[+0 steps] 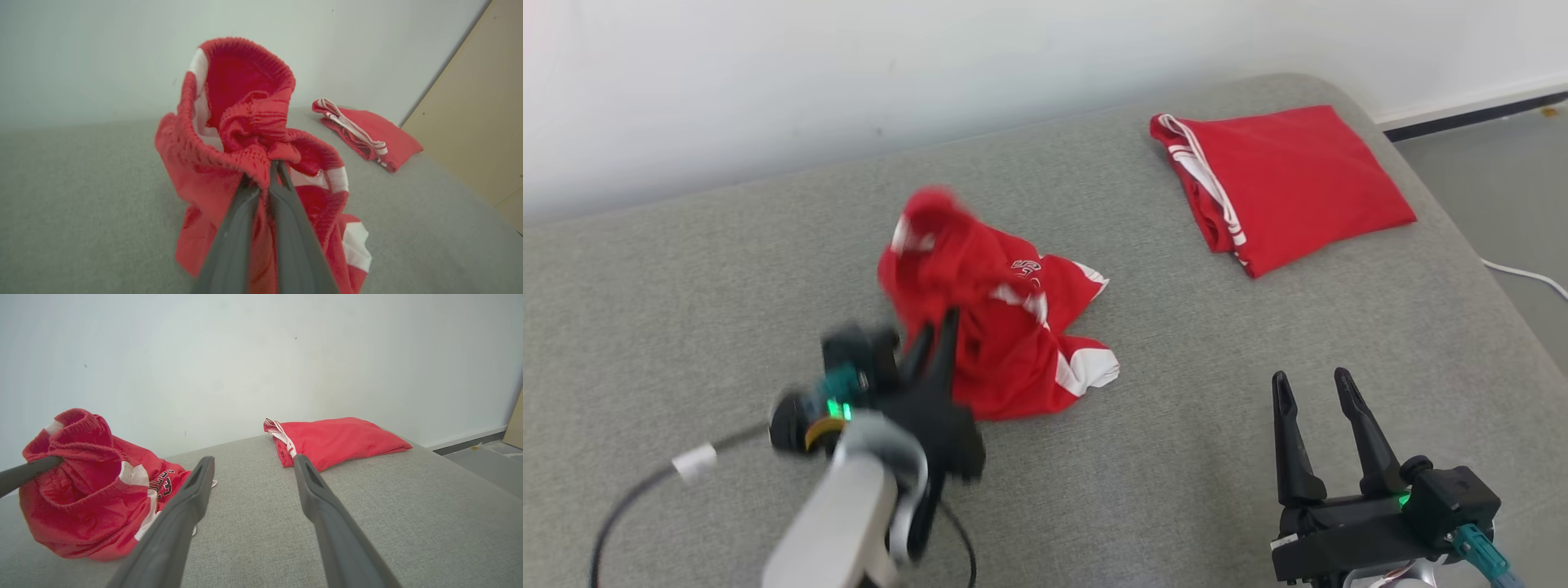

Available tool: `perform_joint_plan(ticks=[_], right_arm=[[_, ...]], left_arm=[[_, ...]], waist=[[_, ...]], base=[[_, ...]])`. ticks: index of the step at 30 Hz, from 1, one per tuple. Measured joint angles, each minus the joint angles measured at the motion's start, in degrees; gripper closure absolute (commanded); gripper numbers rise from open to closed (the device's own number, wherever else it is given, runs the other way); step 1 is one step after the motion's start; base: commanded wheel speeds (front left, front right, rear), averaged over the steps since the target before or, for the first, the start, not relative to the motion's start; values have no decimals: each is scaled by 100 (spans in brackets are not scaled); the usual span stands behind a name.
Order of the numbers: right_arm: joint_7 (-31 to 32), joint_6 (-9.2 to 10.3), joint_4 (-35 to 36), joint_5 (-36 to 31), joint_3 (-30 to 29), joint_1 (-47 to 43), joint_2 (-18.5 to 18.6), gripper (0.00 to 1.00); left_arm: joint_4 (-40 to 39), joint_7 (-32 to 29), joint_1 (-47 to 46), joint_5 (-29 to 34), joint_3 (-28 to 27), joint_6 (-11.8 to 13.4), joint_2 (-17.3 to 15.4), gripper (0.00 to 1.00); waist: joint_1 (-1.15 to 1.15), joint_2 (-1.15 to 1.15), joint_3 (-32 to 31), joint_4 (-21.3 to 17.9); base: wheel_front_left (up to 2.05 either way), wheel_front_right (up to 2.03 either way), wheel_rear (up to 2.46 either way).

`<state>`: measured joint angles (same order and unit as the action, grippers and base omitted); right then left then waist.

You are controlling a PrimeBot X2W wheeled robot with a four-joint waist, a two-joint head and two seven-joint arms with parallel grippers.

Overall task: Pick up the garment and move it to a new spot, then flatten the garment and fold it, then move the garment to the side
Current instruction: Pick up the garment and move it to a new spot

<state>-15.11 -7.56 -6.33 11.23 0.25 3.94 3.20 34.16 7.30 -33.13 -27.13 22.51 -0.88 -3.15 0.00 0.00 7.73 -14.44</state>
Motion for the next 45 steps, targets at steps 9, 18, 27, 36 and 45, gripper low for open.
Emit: perform_joint_plan(ticks=[9,18,27,36,45], right_arm=[[-1,0,-119,-25,18,-35,29,0],[-2,0,-125,-32,-35,-326,37,0],[-2,0,-43,-33,-176,-479,31,0],[-2,0,36,-67,-282,-594,21,0],[-2,0,74,-56,-305,-670,20,0]], left_arm=[[842,530,530,-23,115,-13,3,0],[166,758,678,56,13,138,-40,0],[-905,773,1316,293,-345,401,-620,0],[-1812,773,2032,657,-641,647,-1240,0],[-2438,775,2942,862,-1105,846,-1586,0]], waist=[[0,0,-166,242],[0,0,-581,528],[0,0,-885,921],[-1,0,-1085,1190],[-1,0,-1164,1357]], base=[[0,0,0],[0,0,0],[0,0,0],[0,0,0],[0,0,0]])
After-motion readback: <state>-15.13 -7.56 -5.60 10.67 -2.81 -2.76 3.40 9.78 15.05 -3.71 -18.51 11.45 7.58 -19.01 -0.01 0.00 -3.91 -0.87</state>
